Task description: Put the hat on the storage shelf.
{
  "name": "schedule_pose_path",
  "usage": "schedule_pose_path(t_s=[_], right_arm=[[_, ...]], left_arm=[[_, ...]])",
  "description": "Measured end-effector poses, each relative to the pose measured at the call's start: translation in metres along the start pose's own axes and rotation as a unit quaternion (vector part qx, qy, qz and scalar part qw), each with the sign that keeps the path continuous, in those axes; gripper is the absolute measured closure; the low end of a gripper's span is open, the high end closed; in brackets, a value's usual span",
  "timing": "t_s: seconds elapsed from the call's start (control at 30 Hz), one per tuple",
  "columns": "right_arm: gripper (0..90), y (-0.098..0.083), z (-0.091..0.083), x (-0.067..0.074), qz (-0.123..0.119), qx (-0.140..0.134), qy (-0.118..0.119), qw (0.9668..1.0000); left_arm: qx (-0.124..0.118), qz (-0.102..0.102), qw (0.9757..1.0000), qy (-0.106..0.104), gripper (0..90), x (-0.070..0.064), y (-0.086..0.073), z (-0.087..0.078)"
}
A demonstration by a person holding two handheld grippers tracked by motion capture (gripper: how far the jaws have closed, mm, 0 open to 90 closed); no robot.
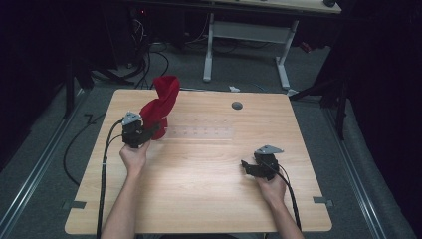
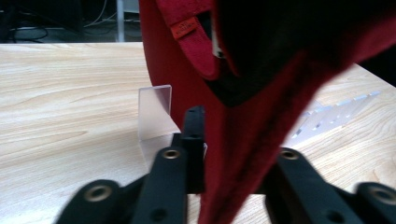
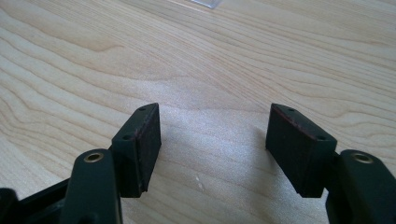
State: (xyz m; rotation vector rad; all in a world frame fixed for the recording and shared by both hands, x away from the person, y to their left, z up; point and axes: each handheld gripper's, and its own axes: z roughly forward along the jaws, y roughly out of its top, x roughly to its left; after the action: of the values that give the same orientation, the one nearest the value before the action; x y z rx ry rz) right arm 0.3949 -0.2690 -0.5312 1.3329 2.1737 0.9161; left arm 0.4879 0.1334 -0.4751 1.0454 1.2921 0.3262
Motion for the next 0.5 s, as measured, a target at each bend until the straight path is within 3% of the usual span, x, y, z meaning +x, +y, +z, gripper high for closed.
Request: schedule_pose_path(t_s=[0.1,0.2,0.5], right_arm=[[35.9,0.0,0.0,0.0,0.0,0.0,0.0,1.0],[35.9,0.0,0.0,0.0,0.0,0.0,0.0,1.0],[35.9,0.0,0.0,0.0,0.0,0.0,0.0,1.0]], left_arm=[[0.003,0.006,1.0,0.006,59.2,0.0,0.0,-0.001],[0.0,0.015,0.9998,0.013,51.7,0.0,0.0,-0.004],[-0.003,0.024,0.9996,0.015,46.2,0.002,-0.001,-0.011]])
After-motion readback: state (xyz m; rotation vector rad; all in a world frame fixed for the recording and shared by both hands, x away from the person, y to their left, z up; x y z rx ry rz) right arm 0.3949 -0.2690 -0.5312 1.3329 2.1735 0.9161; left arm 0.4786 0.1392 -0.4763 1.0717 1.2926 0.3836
